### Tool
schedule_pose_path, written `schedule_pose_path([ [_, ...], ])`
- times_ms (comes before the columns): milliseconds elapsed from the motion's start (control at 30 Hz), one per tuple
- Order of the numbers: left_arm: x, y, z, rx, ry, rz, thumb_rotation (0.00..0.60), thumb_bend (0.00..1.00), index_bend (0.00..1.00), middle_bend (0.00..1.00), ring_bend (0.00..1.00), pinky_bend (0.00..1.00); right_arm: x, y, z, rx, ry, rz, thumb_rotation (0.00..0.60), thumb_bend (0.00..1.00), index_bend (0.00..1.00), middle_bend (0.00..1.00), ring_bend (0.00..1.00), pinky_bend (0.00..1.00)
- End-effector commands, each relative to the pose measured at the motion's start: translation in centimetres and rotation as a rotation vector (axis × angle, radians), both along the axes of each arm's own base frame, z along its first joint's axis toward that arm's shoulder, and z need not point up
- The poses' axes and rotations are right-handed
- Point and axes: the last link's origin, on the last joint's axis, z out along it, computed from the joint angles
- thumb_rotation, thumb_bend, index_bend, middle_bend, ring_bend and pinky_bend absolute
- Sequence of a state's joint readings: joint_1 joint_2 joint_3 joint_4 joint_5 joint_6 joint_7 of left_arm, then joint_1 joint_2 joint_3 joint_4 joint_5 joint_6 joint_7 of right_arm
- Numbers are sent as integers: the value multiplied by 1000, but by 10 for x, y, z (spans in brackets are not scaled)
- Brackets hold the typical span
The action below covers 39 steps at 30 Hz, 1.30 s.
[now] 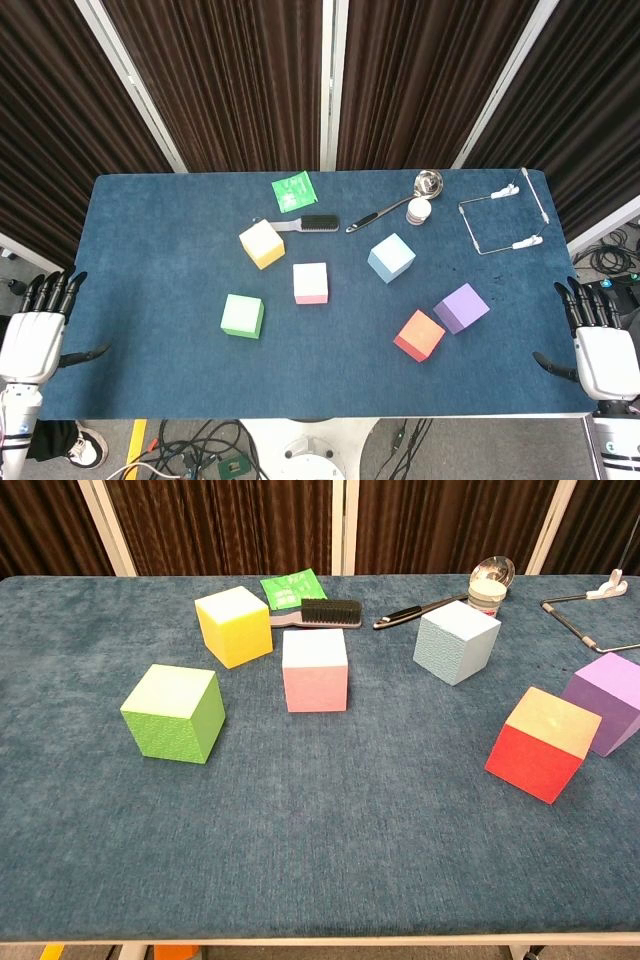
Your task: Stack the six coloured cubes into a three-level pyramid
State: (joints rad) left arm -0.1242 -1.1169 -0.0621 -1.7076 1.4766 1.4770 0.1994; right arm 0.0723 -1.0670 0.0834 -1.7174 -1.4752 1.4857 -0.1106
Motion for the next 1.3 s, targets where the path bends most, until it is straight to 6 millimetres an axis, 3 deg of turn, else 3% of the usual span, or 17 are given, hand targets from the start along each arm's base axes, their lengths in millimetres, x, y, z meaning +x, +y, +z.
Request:
schedule_pose_path([
  [33, 0, 1, 0, 0, -1, 0, 448, 0, 8, 0, 0, 0, 1, -2, -1, 5, -3, 1, 600, 27, 0, 0, 0, 0],
  [267, 0, -2, -1, -27, 0, 11, 449, 0, 8, 0, 0, 0, 20, -22, -8, 57, -17, 66, 600, 27, 0, 0, 0, 0],
  [533, -5, -6, -4, -30, -10, 22, 449, 0, 9, 0, 0, 0, 52, -59, -19, 143, 21, 136, 600, 28, 0, 0, 0, 0],
  [833, -10, -5, -3, -18, -26, 28, 453, 0, 9, 0, 0, 0, 69, -123, -33, 245, 107, 157, 600, 44, 0, 10, 0, 0],
  [1067, -13, -3, -2, -8, -28, 29, 450, 0, 9, 0, 0, 0, 79, -182, -61, 328, 234, 182, 600, 75, 0, 8, 0, 0],
  [1300, -18, -2, 0, 2, -31, 43, 449, 0, 8, 0, 0, 0, 92, -213, -92, 393, 347, 234, 600, 85, 0, 8, 0, 0],
])
